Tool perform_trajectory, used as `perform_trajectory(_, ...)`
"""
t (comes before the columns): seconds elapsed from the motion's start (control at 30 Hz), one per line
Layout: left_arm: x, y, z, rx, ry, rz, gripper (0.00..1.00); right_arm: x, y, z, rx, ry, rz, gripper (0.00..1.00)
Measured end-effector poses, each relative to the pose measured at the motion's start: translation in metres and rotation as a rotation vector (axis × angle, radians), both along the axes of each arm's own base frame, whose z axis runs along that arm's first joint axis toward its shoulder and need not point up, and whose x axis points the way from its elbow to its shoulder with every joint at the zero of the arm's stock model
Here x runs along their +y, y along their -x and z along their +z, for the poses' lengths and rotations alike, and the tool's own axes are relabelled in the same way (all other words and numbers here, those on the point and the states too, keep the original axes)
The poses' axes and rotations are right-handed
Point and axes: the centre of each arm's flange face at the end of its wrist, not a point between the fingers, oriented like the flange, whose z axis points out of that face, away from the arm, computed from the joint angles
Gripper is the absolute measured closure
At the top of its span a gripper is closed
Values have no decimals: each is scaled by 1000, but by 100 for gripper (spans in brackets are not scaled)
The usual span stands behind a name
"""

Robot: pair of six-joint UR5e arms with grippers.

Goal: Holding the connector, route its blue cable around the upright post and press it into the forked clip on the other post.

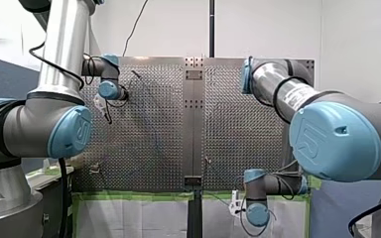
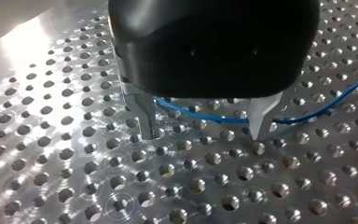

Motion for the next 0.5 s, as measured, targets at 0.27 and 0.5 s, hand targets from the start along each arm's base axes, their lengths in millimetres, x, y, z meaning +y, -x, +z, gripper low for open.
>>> perform_trajectory(0.27,-7,5,-3,35,-23,2,0,-22,0,37,-17,1,16,100)
perform_trajectory(0.5,-16,11,-6,73,-63,18,0,-43,-4,72,-45,47,47,100)
